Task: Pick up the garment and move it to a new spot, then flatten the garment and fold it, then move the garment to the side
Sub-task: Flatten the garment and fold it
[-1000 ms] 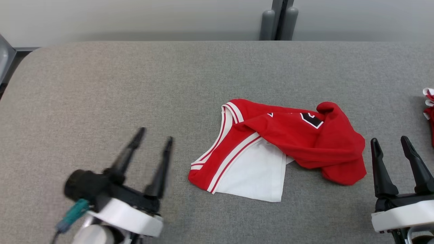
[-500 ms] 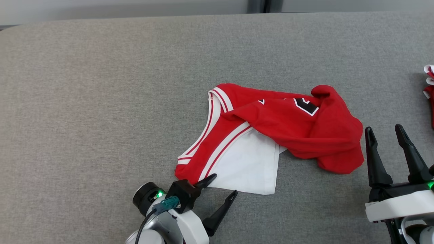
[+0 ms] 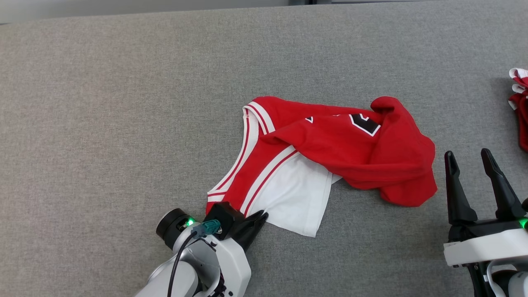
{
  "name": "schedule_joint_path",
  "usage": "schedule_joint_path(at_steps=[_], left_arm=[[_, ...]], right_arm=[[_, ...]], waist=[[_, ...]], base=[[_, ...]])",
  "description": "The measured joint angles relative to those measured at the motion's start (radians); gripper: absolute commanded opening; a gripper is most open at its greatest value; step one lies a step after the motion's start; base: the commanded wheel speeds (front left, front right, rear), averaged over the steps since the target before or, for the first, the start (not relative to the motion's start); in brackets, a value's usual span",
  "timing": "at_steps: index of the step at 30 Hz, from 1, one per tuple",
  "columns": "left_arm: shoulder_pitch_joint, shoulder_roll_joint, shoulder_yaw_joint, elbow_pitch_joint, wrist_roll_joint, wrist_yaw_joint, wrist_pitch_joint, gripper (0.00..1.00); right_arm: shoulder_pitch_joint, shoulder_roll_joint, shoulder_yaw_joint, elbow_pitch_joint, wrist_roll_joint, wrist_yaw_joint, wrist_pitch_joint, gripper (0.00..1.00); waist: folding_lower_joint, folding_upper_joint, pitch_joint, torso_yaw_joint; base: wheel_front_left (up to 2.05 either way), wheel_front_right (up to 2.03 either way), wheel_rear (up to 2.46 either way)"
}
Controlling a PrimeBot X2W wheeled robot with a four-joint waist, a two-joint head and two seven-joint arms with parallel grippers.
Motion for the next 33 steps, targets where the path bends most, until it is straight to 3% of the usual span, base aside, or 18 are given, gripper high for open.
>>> schedule_joint_path(at_steps=[6,12,21,33], left_arm=[[0.009,0.029,0.004,-0.040,0.011,0.007,-0.053,0.00],[0.044,0.087,0.046,-0.177,-0.030,0.008,-0.067,0.00],[0.131,0.229,0.142,-0.365,-0.077,0.074,-0.011,0.00],[0.242,0.322,0.251,-0.450,-0.150,0.150,0.002,0.00]], right_arm=[[0.000,0.003,-0.015,0.006,0.006,0.000,-0.006,1.00],[0.005,0.004,-0.023,0.012,0.008,0.000,-0.005,1.00],[0.025,0.004,-0.029,0.021,0.016,0.000,-0.004,1.00],[0.040,0.004,-0.041,0.008,0.020,0.000,0.010,1.00]], waist=[[0.0000,0.0000,-0.012,0.010],[0.0000,-0.0001,-0.037,0.028],[0.0000,0.0000,-0.072,0.048],[0.0000,0.0000,-0.085,0.065]], base=[[0.00,0.00,0.00],[0.00,0.00,0.00],[0.00,0.00,0.00],[0.00,0.00,0.00]])
